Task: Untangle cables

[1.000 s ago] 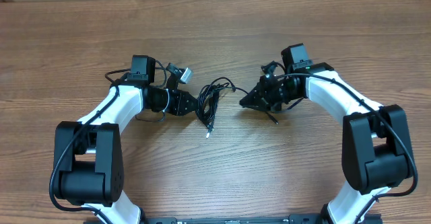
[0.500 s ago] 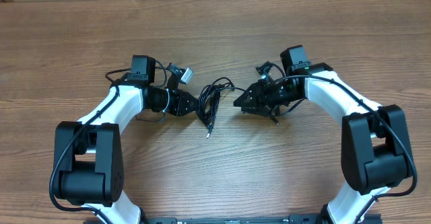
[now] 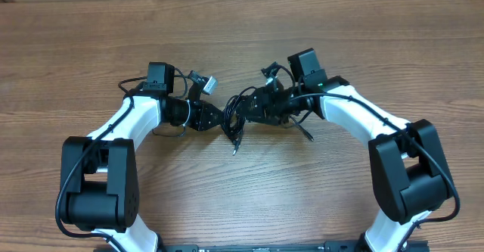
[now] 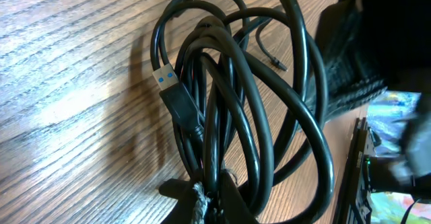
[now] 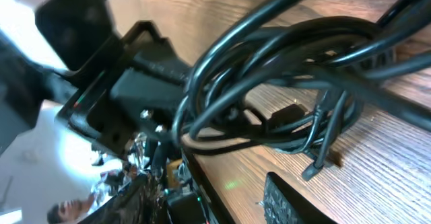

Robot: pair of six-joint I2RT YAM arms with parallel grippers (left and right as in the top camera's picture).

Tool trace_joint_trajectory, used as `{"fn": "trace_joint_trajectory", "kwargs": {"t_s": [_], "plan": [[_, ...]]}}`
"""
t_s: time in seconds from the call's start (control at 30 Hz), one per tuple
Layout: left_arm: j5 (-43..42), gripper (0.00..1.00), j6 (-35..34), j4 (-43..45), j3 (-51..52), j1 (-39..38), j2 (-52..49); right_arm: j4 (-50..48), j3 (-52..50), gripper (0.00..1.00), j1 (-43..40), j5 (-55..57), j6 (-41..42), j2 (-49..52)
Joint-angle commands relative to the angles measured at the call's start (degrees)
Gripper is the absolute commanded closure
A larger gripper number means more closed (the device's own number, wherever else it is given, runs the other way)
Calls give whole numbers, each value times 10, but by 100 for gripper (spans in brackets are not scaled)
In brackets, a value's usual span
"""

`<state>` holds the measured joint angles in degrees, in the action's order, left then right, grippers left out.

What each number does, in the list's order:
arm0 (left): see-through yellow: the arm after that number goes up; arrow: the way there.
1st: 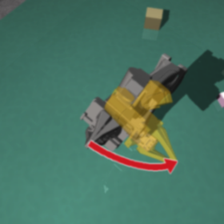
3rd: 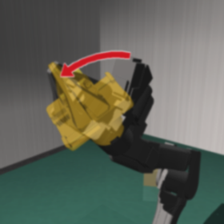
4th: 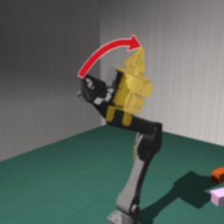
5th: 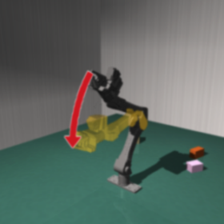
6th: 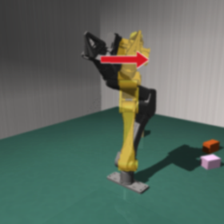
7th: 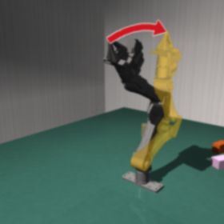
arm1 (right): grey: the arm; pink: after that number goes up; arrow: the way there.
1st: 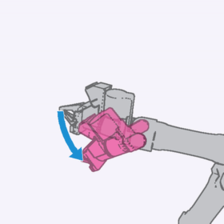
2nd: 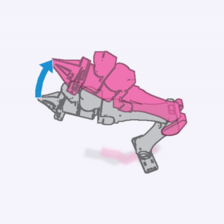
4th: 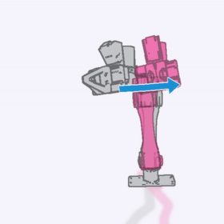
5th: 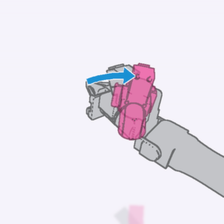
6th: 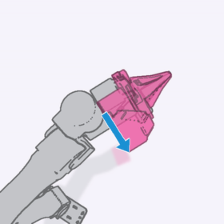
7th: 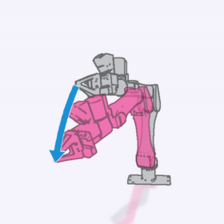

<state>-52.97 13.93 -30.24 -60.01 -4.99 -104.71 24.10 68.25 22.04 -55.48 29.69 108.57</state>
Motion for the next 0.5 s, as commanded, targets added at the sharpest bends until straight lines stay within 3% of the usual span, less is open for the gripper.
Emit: {"fn": "trace_joint_trajectory", "kwargs": {"t_s": [0.0, 0.3, 0.47], "plan": [[-29, 96, 15, 0, -5, 1, 1, -2, 8, 52, 14, 73, 64, -20], [-36, 96, 16, 0, -5, 1, 1, -19, 8, 58, 46, 190, 115, -20], [-36, 96, 16, 0, -5, 1, 1, -35, 8, 76, 49, 204, 126, -20]]}}
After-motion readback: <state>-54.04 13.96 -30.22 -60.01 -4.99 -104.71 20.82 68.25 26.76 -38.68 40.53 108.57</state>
